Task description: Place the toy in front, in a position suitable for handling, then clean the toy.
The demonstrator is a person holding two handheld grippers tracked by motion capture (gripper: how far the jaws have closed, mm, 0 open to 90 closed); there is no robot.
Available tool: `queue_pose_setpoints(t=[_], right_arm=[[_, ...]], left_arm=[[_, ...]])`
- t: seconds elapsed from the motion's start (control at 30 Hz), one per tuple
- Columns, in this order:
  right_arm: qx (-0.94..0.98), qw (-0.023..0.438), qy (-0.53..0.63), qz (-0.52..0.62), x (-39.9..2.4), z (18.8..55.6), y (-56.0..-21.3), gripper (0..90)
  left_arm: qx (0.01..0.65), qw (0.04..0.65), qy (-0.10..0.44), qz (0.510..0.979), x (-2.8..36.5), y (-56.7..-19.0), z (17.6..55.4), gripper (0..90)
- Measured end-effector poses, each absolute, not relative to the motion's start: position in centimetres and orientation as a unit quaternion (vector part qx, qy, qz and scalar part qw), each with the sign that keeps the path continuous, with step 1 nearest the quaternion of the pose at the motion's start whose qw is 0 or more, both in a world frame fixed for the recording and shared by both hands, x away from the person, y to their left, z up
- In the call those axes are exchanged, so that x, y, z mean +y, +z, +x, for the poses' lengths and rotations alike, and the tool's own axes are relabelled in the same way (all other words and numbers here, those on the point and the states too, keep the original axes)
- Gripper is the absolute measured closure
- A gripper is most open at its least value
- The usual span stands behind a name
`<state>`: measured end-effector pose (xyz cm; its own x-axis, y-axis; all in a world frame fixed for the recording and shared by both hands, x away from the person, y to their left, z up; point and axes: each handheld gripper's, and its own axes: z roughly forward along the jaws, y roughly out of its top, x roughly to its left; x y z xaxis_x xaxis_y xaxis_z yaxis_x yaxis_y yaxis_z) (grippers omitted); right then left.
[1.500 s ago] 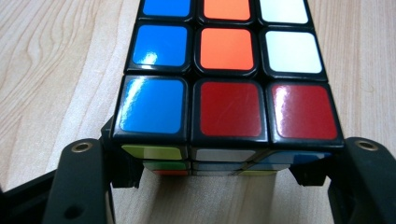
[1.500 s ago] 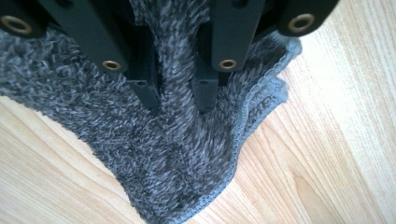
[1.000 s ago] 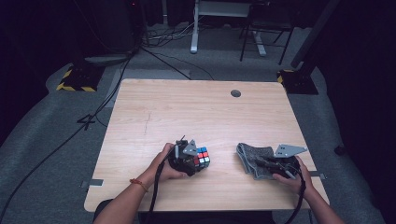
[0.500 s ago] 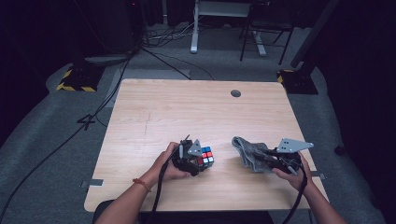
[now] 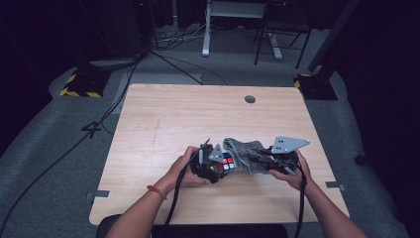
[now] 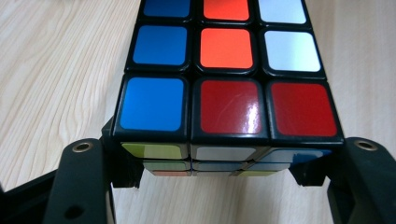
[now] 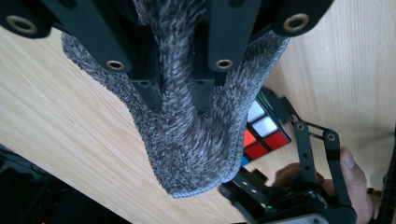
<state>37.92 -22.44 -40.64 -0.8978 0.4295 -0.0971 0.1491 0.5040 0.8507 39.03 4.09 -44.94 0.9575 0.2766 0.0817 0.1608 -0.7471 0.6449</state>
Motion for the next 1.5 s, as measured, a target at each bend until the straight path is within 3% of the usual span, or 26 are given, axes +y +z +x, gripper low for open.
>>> queue_pose_setpoints(t=[0.4, 0.97, 1.5], right_arm=[[0.880, 0.176, 0.422, 0.129, -18.7, 37.3, -40.6, 78.1], [0.887, 0.162, 0.422, 0.094, -15.8, 36.7, -40.6, 77.7], [0.879, 0.184, 0.418, 0.136, -18.9, 37.4, -41.3, 77.7]], left_arm=[[0.115, 0.328, 0.099, 0.933, 3.0, -44.5, 39.0, 33.6], [0.131, 0.303, 0.119, 0.936, 2.6, -44.7, 39.0, 33.7], [0.118, 0.305, 0.121, 0.937, 2.8, -44.3, 38.5, 33.8]])
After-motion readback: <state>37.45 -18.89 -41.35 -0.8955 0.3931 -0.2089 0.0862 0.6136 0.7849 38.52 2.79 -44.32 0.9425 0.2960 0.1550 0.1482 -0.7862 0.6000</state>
